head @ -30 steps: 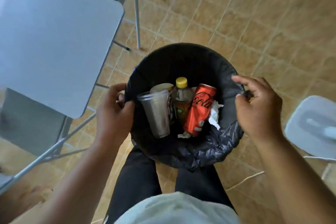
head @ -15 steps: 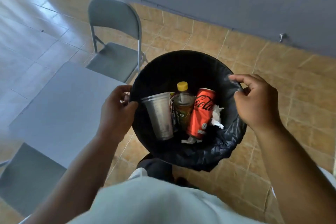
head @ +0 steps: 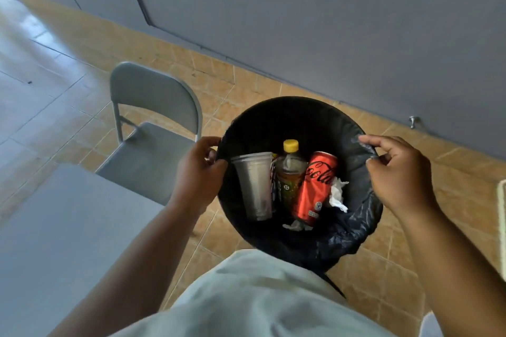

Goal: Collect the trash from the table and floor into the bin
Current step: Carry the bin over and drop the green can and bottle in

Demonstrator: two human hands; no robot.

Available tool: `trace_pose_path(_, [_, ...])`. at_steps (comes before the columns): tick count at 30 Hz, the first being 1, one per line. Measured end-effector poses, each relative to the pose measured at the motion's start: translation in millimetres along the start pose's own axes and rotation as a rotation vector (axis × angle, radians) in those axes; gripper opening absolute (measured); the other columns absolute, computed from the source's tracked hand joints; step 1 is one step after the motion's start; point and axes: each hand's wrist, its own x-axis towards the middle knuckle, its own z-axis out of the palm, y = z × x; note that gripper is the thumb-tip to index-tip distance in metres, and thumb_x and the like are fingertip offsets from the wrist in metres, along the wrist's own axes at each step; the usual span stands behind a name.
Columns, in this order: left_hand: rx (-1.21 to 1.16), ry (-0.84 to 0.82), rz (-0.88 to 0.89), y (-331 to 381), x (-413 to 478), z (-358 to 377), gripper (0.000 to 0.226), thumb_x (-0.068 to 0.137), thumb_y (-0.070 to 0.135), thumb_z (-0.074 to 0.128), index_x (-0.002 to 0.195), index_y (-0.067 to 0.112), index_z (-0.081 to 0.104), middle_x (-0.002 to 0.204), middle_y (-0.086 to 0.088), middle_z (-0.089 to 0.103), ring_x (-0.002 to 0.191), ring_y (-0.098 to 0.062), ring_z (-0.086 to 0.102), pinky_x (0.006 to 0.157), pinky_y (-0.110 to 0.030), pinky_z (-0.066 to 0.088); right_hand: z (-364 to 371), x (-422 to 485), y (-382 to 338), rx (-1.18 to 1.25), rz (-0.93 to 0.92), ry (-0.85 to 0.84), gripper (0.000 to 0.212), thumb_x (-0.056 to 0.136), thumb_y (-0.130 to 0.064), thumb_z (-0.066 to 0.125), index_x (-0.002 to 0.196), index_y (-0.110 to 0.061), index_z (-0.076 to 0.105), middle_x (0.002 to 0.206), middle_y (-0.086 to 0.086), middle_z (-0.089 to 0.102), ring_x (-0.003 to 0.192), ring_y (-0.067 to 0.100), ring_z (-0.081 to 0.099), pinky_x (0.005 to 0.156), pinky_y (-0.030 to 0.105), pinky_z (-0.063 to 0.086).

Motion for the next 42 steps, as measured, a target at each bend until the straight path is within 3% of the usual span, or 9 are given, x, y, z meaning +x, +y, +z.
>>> trace_pose_path(4, [0.026, 0.034, 0.026, 36, 79, 15, 0.037, 0.088, -0.001, 0.058, 0.105, 0.032, 0.063, 0.107, -0.018, 0.063, 0.098, -0.038, 0.066, 0.082, -0.057, 0.058, 20, 86, -11, 0.035, 0.043, -0.015, 0.045, 0.082, 0.003, 0.056, 0.112, -0.027, 0.071, 0.083, -0.005, 0.063, 0.052, 0.008, 0.053, 0.047, 0.009, 0.038])
trace_pose_path(8, [0.014, 0.087, 0.004, 59, 157, 35, 0.036, 0.088, -0.001, 0.057, 0.107, 0.029, 0.063, 0.105, -0.019, 0.061, 0.101, -0.041, 0.064, 0.083, -0.057, 0.058, 48, 178, -14, 0.080, 0.025, -0.076, 0.040, 0.081, -0.003, 0.060, 0.110, -0.029, 0.070, 0.067, 0.001, 0.067, 0.051, 0.024, 0.054, 0.053, 0.024, 0.042])
trace_pose_path(12, [0.002, 0.189, -0.069, 82, 228, 47, 0.037, 0.089, 0.001, 0.058, 0.114, 0.029, 0.064, 0.101, 0.003, 0.061, 0.097, -0.026, 0.064, 0.085, -0.051, 0.059, 77, 276, -29, 0.107, -0.076, -0.173, 0.040, 0.085, -0.001, 0.061, 0.118, -0.023, 0.067, 0.090, -0.007, 0.066, 0.070, 0.026, 0.064, 0.055, 0.021, 0.045])
trace_pose_path(15, [-0.051, 0.255, -0.119, 100, 269, 49, 0.037, 0.091, 0.000, 0.057, 0.116, 0.027, 0.062, 0.111, -0.003, 0.062, 0.094, -0.015, 0.063, 0.084, -0.044, 0.060, 98, 347, -42, 0.131, -0.109, -0.222, 0.041, 0.085, -0.003, 0.063, 0.122, -0.020, 0.066, 0.103, -0.007, 0.066, 0.077, 0.018, 0.065, 0.061, 0.014, 0.044])
trace_pose_path(21, [-0.178, 0.401, -0.173, 123, 354, 38, 0.035, 0.094, 0.000, 0.056, 0.113, 0.028, 0.060, 0.111, -0.004, 0.063, 0.101, -0.022, 0.064, 0.089, -0.044, 0.058, 165, 479, -96, 0.145, -0.165, -0.364, 0.031, 0.081, -0.009, 0.070, 0.111, -0.016, 0.072, 0.088, -0.004, 0.067, 0.086, 0.018, 0.065, 0.080, 0.024, 0.046])
trace_pose_path(26, [-0.278, 0.512, -0.175, 132, 443, 2, 0.033, 0.093, -0.002, 0.057, 0.115, 0.022, 0.061, 0.104, -0.006, 0.063, 0.100, -0.026, 0.066, 0.085, -0.039, 0.058, 242, 568, -162, 0.143, -0.255, -0.445, 0.035, 0.080, -0.004, 0.068, 0.112, -0.017, 0.071, 0.087, -0.003, 0.068, 0.085, 0.018, 0.066, 0.077, 0.023, 0.045])
trace_pose_path(34, [-0.313, 0.653, -0.168, 151, 602, -91, 0.036, 0.092, -0.002, 0.055, 0.121, 0.016, 0.063, 0.102, -0.008, 0.065, 0.100, -0.030, 0.067, 0.086, -0.047, 0.060, 365, 678, -292, 0.147, -0.363, -0.514, 0.040, 0.080, -0.002, 0.065, 0.118, -0.015, 0.069, 0.098, 0.000, 0.073, 0.084, 0.018, 0.069, 0.083, 0.037, 0.058])
trace_pose_path(38, [-0.334, 0.716, -0.140, 161, 660, -140, 0.034, 0.093, -0.001, 0.056, 0.122, 0.016, 0.062, 0.096, 0.003, 0.065, 0.095, -0.017, 0.068, 0.074, -0.029, 0.059, 423, 724, -356, 0.203, -0.399, -0.553, 0.039, 0.082, -0.001, 0.064, 0.119, -0.015, 0.069, 0.099, -0.001, 0.073, 0.082, 0.013, 0.068, 0.075, 0.026, 0.056])
trace_pose_path(42, [-0.318, 0.814, -0.172, 162, 714, -185, 0.034, 0.092, -0.001, 0.057, 0.116, 0.022, 0.062, 0.094, -0.003, 0.064, 0.095, -0.025, 0.068, 0.083, -0.043, 0.061, 493, 762, -420, 0.267, -0.443, -0.603, 0.040, 0.081, 0.000, 0.063, 0.117, -0.016, 0.071, 0.096, -0.002, 0.073, 0.081, 0.011, 0.068, 0.071, 0.020, 0.052])
